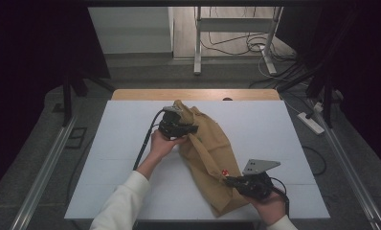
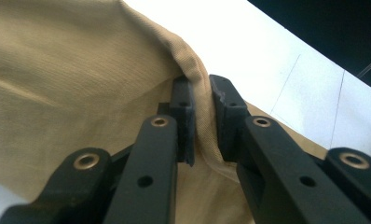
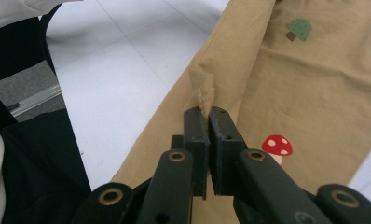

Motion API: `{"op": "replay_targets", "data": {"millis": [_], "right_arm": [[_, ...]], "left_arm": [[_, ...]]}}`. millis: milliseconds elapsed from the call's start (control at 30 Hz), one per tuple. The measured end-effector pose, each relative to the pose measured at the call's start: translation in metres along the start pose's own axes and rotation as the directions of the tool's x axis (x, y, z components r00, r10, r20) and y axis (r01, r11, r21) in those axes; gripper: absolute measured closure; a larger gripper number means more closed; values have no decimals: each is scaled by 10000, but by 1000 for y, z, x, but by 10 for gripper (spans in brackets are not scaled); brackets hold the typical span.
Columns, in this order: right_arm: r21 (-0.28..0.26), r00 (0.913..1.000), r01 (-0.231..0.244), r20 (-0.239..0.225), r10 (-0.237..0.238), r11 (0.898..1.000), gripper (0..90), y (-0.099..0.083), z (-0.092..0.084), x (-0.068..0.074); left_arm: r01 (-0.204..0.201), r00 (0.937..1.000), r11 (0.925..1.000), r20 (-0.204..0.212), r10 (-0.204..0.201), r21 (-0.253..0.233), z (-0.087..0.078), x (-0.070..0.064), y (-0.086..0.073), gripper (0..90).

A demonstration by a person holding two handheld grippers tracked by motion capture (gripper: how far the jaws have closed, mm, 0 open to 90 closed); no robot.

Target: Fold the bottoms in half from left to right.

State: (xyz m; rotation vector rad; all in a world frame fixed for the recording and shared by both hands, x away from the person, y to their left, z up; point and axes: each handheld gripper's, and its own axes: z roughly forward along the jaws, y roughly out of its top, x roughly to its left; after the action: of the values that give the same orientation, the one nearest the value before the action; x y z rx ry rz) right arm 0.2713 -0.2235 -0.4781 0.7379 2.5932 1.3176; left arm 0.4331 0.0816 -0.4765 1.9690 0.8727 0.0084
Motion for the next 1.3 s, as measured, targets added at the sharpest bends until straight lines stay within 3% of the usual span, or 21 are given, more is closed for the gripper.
{"op": "replay_targets", "data": {"millis": [267,767,1300], "right_arm": [[-83,9998,-137,106,137,9999,862,-5,-9,-1],[98,9993,-339,187,337,9994,862,-10,-11,-4],[338,9970,-663,424,648,9972,861,-17,-16,-10]], "left_arm": [[100,9998,9999,164,-100,2,11,-3,4,791],[24,10000,9995,-29,-23,327,29,-6,10,786],[122,9999,9992,57,-124,386,50,-8,14,759]]}}
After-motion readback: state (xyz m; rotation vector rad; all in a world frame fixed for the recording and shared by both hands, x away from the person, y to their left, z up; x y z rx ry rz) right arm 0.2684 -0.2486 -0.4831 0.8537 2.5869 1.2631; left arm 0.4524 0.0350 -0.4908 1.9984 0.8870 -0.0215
